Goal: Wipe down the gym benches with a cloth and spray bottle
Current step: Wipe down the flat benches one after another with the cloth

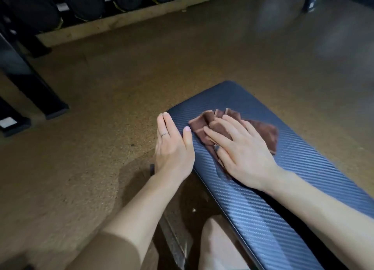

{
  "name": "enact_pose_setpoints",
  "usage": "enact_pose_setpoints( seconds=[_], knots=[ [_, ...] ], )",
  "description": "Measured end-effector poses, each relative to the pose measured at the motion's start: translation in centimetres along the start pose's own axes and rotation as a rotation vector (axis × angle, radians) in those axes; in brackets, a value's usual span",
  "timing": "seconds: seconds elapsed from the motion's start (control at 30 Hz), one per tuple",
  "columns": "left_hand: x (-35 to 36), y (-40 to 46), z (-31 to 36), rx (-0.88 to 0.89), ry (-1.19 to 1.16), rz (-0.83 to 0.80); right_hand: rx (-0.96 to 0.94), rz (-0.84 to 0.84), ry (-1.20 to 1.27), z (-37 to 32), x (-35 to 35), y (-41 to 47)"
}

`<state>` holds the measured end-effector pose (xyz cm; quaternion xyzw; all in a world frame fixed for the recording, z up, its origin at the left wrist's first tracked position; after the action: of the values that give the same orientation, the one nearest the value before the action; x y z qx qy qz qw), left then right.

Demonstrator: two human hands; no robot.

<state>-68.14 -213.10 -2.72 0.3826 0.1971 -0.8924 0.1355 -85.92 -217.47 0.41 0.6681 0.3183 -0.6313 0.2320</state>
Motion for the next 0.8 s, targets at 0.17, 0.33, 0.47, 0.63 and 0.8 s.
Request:
enact_pose_setpoints(
  seconds=[0.17, 0.33, 0.47, 0.63, 0.8],
  knots=[
    [-0.2, 0.2, -0.7, 0.055, -0.033, -0.036, 0.002, 0.03, -0.015, -1.6, -0.5, 9.1],
    [-1.3, -0.6, -4.4, -0.022, -0.281, -0.146, 0.127, -0.071, -0.054, -4.7, -1.5, 16.4],
    [-0.6, -1.2, -6.1, 0.003, -0.146, -0.277, 0.042, 0.025, -0.072, -5.4, -0.5, 13.5],
    [-0.8, -0.3, -6.1, 0.079, 0.02, -0.249, -0.145, 0.009, -0.066, -7.4, 0.0, 5.9],
    [-1.3, -0.3, -6.8, 0.11, 0.04, -0.334, -0.126, -0.048, -0.128, -7.9, 0.9, -3.0]
  ],
)
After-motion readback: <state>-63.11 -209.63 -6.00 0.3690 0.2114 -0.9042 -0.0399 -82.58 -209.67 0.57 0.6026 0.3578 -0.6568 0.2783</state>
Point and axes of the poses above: each hand's wrist, its own y-axis towards the middle knuckle, its own x-axis out of the palm, z = x × y, the point moved 2 cm from there along y, towards the middle knuckle, and after that the axes turned 11 degrees about -z, right-handed, at the moved point
